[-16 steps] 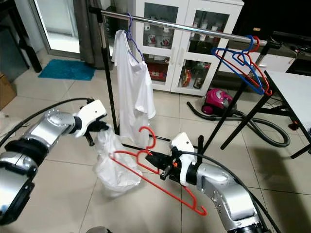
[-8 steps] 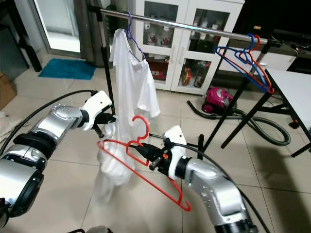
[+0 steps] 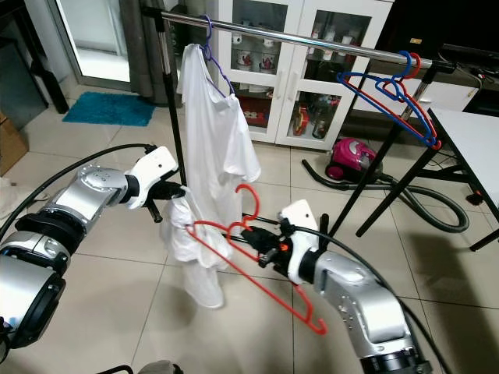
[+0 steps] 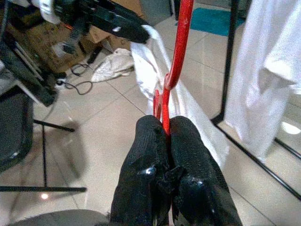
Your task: Hang hanger
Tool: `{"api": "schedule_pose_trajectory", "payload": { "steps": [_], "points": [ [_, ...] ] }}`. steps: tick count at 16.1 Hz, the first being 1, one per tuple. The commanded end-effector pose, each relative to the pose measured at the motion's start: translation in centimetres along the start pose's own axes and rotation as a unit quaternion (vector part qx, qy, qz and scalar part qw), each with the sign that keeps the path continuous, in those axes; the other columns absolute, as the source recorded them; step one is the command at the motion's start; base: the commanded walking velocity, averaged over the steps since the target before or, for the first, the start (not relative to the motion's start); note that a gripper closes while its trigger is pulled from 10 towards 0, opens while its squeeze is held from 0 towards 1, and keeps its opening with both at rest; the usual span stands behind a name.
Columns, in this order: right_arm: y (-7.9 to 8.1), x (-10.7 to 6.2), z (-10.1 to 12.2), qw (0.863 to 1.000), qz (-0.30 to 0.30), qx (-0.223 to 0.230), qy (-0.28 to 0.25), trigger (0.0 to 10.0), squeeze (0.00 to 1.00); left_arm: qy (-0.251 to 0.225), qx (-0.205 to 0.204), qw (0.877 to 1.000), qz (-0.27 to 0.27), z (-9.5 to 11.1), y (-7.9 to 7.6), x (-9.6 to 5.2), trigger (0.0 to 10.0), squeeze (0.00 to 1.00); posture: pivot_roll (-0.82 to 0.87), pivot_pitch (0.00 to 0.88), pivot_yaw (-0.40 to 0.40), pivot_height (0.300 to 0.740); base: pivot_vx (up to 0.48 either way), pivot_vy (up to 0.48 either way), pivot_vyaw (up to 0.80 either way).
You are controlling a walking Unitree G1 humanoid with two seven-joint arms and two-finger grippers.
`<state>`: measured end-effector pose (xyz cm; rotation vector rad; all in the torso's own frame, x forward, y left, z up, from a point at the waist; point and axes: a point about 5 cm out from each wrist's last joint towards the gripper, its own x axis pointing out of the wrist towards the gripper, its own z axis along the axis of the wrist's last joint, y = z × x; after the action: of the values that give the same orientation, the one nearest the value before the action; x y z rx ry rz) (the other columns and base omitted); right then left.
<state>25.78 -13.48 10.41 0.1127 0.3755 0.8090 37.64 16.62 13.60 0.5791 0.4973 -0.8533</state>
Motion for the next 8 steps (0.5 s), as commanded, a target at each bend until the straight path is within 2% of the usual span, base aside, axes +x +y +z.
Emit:
{"api": "schedule_pose_trajectory", "payload": {
  "steps": [1,4,6,7,8],
  "points": [
    [-1.0,-0.4,0.5,1.0,-0.022,-0.013,-0.003,10.0,0.0,-0.008,0.024,1.0,-0.013,0.6,0.1,-0.2,10.0,0.0,0.11,0.043,-0.03,0.74,0.0,0.0,0.0],
    [-1.3,-0.4,0.3,0.999,-0.023,-0.029,0.008,10.0,0.0,-0.014,0.038,0.998,-0.038,0.7,-0.1,-0.4,10.0,0.0,0.12,0.037,-0.031,0.74,0.0,0.0,0.0],
    [-0.4,-0.9,-0.1,0.998,0.027,-0.041,0.029,10.0,0.0,-0.011,0.04,0.999,-0.024,0.6,0.1,-0.5,10.0,0.0,0.12,0.035,-0.033,0.74,0.0,0.0,0.0],
    [0.4,-1.6,-0.7,0.994,0.075,-0.06,0.06,10.0,0.0,-0.007,0.038,0.999,-0.008,0.5,0.4,-0.6,10.0,0.0,0.12,0.033,-0.033,0.74,0.0,0.0,0.0],
    [0.5,-1.9,-1.0,0.992,0.083,-0.067,0.07,10.0,0.0,-0.007,0.037,0.999,-0.003,0.5,0.5,-0.6,10.0,0.0,0.12,0.032,-0.033,0.74,0.0,0.0,0.0]
  ]
}}
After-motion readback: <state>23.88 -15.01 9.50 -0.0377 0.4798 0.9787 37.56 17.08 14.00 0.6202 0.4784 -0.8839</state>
